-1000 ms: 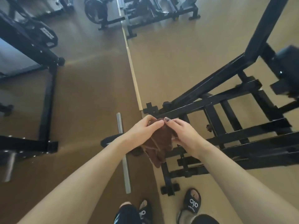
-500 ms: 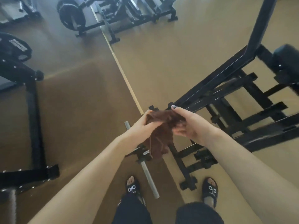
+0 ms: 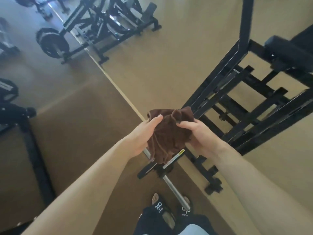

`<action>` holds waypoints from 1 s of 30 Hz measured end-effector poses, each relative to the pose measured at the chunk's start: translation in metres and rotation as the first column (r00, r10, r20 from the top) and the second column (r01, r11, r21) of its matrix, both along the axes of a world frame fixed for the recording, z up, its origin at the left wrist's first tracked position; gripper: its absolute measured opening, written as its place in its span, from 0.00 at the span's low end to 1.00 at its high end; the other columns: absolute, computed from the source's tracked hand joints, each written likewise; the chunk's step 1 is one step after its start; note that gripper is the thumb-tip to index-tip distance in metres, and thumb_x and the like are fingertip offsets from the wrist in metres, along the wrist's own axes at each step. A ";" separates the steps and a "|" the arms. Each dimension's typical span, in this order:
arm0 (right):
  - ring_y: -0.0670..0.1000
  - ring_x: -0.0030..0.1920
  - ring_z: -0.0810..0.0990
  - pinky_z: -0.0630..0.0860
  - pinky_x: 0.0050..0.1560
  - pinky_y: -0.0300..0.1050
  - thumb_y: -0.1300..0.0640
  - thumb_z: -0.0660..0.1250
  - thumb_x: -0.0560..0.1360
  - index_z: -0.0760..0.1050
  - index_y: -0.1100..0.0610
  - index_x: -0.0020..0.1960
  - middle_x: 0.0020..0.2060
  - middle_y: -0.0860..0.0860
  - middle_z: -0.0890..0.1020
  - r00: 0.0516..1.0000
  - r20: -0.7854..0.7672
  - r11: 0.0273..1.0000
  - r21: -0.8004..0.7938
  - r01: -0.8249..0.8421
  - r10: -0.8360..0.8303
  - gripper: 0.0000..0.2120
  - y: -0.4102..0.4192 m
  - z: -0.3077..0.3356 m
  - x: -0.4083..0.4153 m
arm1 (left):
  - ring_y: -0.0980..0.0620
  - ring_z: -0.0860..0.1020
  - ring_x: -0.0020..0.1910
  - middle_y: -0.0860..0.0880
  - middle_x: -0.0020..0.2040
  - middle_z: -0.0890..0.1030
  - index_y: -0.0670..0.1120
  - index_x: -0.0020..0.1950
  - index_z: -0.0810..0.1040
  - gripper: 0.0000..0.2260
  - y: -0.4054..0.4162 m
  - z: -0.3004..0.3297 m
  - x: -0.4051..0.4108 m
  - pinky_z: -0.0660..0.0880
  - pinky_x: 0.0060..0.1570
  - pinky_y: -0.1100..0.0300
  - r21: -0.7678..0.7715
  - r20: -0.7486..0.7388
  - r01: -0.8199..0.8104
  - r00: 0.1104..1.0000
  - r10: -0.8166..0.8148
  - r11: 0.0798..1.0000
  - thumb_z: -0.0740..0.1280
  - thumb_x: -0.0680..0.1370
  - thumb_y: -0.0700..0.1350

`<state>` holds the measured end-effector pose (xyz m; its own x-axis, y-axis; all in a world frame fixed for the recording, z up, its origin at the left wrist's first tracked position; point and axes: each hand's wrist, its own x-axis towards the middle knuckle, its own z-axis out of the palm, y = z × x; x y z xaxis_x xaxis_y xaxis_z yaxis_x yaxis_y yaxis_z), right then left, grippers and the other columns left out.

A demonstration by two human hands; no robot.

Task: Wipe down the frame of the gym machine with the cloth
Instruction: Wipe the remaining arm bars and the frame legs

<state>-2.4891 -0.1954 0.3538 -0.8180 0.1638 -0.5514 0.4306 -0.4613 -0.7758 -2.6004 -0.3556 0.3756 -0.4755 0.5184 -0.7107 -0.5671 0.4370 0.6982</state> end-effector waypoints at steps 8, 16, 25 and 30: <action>0.48 0.55 0.85 0.81 0.60 0.49 0.55 0.67 0.82 0.80 0.51 0.63 0.54 0.47 0.87 0.996 0.018 0.987 0.135 0.085 -0.089 0.10 0.002 -0.004 -0.017 | 0.46 0.83 0.61 0.48 0.62 0.84 0.51 0.69 0.75 0.26 0.002 -0.006 -0.031 0.76 0.66 0.42 0.008 -0.008 0.110 0.994 -0.110 0.994 0.75 0.73 0.55; 0.44 0.59 0.83 0.81 0.59 0.47 0.61 0.79 0.72 0.69 0.45 0.71 0.60 0.44 0.83 0.985 0.106 0.934 0.316 -0.164 0.137 0.33 -0.035 -0.019 -0.117 | 0.49 0.84 0.55 0.50 0.57 0.86 0.50 0.64 0.77 0.16 -0.033 -0.030 -0.153 0.80 0.60 0.48 0.010 -0.146 0.188 0.972 -0.184 0.982 0.71 0.79 0.38; 0.55 0.57 0.85 0.78 0.66 0.59 0.61 0.83 0.66 0.61 0.57 0.79 0.58 0.55 0.83 0.941 0.244 0.962 0.195 0.191 -0.236 0.49 -0.135 -0.030 -0.287 | 0.50 0.85 0.50 0.47 0.56 0.85 0.47 0.63 0.75 0.30 -0.100 -0.060 -0.341 0.84 0.49 0.49 -0.154 -0.109 0.242 0.960 -0.260 0.958 0.79 0.65 0.54; 0.51 0.71 0.71 0.70 0.71 0.50 0.70 0.79 0.66 0.53 0.42 0.82 0.72 0.53 0.71 0.952 0.220 0.942 0.303 0.141 -0.213 0.56 -0.149 -0.008 -0.342 | 0.49 0.80 0.55 0.45 0.66 0.71 0.70 0.71 0.50 0.53 -0.097 -0.042 -0.408 0.80 0.43 0.61 -0.110 -0.230 0.476 0.842 -0.489 0.872 0.82 0.61 0.46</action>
<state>-2.8313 -0.3444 0.3455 -0.6056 0.4708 -0.6416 0.5557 -0.3269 -0.7644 -3.0081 -0.4523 0.3337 -0.3343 0.6966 -0.6348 -0.0913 0.6464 0.7575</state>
